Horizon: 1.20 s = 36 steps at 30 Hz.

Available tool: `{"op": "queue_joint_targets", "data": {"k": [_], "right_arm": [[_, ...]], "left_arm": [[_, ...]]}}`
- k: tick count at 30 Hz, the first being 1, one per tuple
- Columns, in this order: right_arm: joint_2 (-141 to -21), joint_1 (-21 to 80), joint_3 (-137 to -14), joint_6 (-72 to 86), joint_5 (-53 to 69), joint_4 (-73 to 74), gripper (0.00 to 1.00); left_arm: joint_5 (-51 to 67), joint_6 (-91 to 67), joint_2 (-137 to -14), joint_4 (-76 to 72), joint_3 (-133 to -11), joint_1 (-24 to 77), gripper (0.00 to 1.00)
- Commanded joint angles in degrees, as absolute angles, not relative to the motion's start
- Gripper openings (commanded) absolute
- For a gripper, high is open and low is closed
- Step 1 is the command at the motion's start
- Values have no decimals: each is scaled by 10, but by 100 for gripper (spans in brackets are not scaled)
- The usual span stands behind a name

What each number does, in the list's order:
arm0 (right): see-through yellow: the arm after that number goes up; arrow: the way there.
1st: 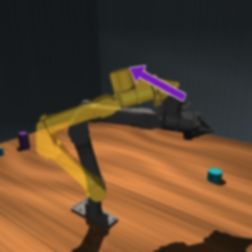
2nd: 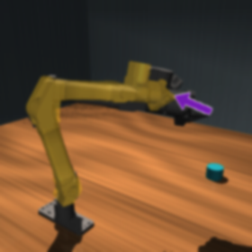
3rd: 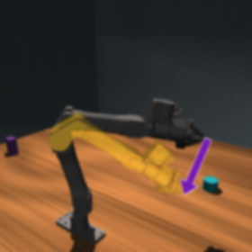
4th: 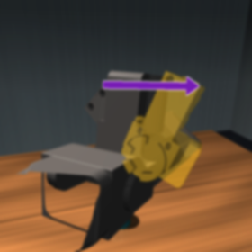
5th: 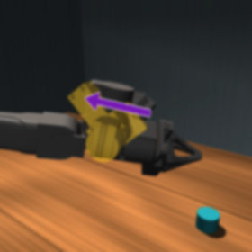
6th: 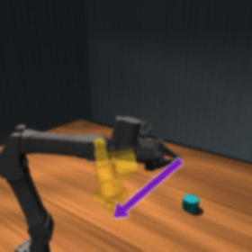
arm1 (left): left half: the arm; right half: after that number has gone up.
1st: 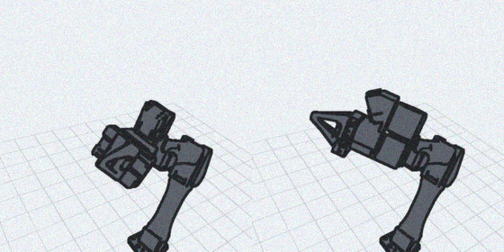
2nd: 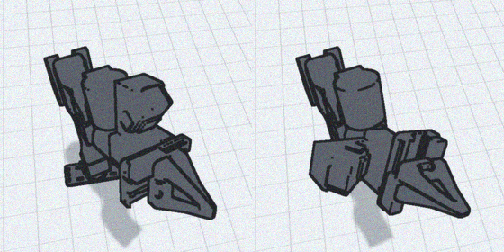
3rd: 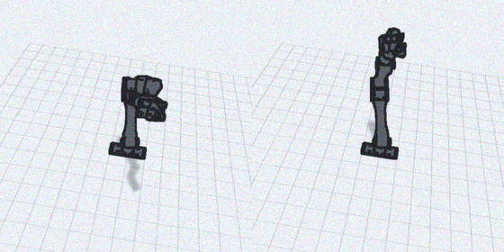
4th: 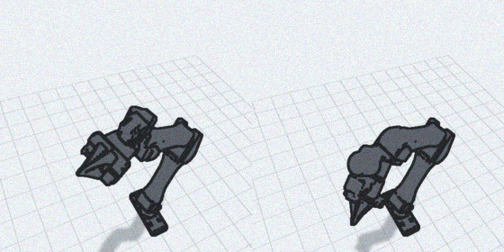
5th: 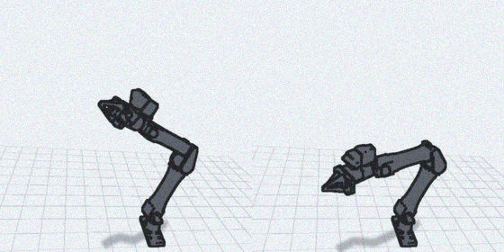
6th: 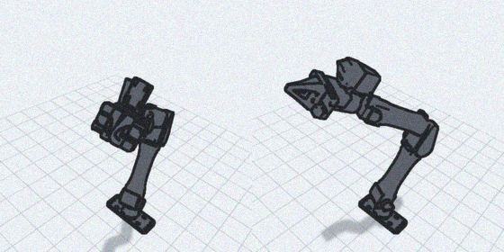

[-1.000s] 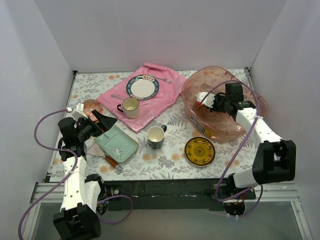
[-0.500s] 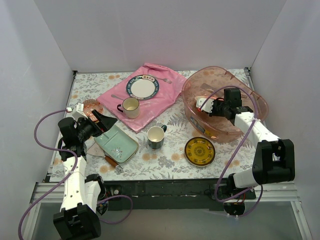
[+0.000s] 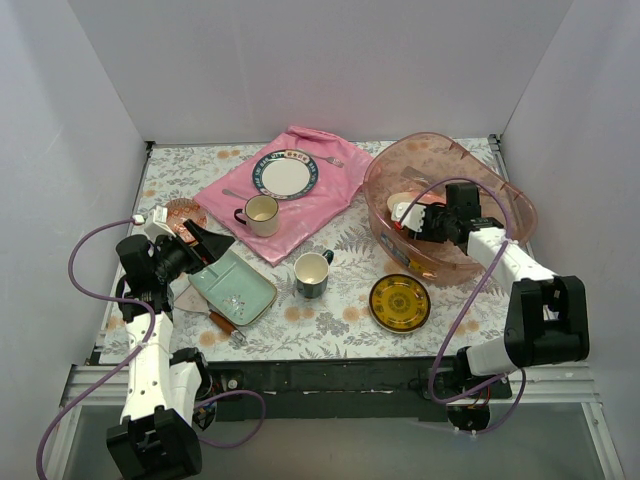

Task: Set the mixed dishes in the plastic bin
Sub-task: Place the plate in the plastic bin.

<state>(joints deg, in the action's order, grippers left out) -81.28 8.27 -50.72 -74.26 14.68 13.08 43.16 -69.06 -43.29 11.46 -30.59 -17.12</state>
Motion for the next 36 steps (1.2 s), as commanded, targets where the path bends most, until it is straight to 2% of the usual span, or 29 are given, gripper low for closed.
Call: {"op": "queue_joint_targets", "data": {"k": [1, 24, 36], "right_arm": [[-824, 82, -515, -728, 172, 87, 49], [-919, 89, -569, -672, 182, 95, 61], [-953, 89, -631, -614, 189, 109, 72]], "left_arm": [[440, -689, -426, 103, -301, -170, 98], [440, -689, -428, 102, -301, -170, 98], [439, -689, -429, 103, -301, -170, 98]]}}
